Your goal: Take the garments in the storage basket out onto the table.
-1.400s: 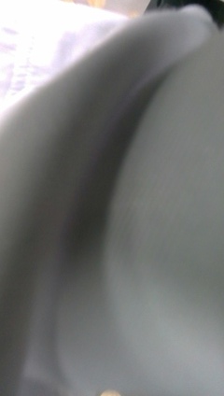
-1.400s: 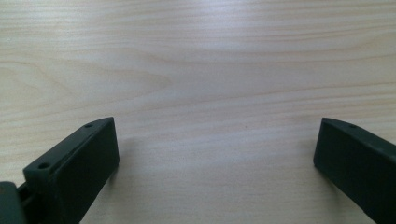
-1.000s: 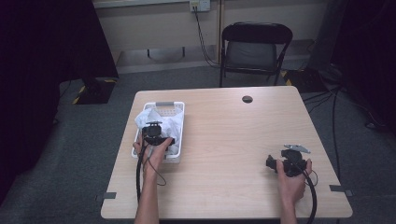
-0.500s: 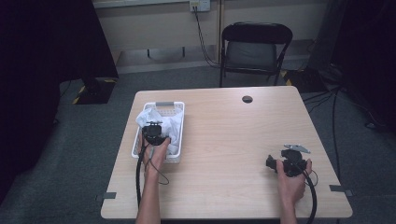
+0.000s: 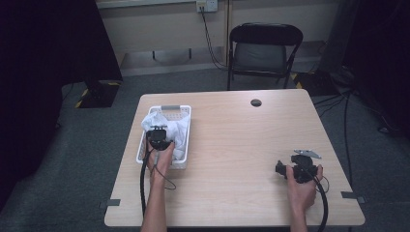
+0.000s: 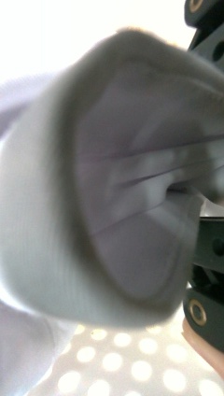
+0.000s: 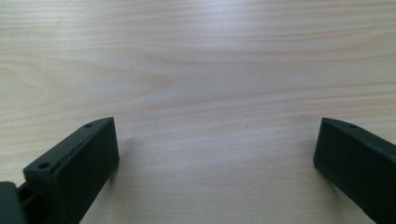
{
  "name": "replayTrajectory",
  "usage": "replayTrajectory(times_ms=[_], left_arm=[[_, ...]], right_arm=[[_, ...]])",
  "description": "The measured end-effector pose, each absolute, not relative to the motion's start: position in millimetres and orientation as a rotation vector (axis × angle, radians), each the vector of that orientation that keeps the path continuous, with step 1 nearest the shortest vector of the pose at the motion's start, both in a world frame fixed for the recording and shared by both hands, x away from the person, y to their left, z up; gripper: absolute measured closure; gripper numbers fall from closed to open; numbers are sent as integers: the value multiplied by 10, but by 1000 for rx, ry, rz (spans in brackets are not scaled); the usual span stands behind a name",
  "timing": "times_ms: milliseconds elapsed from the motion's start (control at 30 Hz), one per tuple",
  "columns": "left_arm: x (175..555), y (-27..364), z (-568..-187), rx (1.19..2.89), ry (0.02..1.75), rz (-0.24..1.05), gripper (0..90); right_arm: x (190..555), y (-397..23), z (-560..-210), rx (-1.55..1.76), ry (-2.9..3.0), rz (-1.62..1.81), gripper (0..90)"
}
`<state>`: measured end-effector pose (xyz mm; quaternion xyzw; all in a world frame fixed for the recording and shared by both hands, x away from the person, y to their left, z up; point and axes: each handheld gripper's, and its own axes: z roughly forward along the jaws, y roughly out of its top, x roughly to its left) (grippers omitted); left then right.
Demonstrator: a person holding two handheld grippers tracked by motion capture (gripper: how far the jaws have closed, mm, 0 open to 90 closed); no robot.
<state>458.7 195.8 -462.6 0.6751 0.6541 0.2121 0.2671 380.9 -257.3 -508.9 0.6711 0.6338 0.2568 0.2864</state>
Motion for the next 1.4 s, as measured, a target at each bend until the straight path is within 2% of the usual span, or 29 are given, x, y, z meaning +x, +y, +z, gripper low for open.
replayTrajectory(times_ms=[1400], left_arm=[[4458,1987,-4493,1709,1702,572,711]], right_arm=[[3808,-2573,-5089,1794,1694,686,0]])
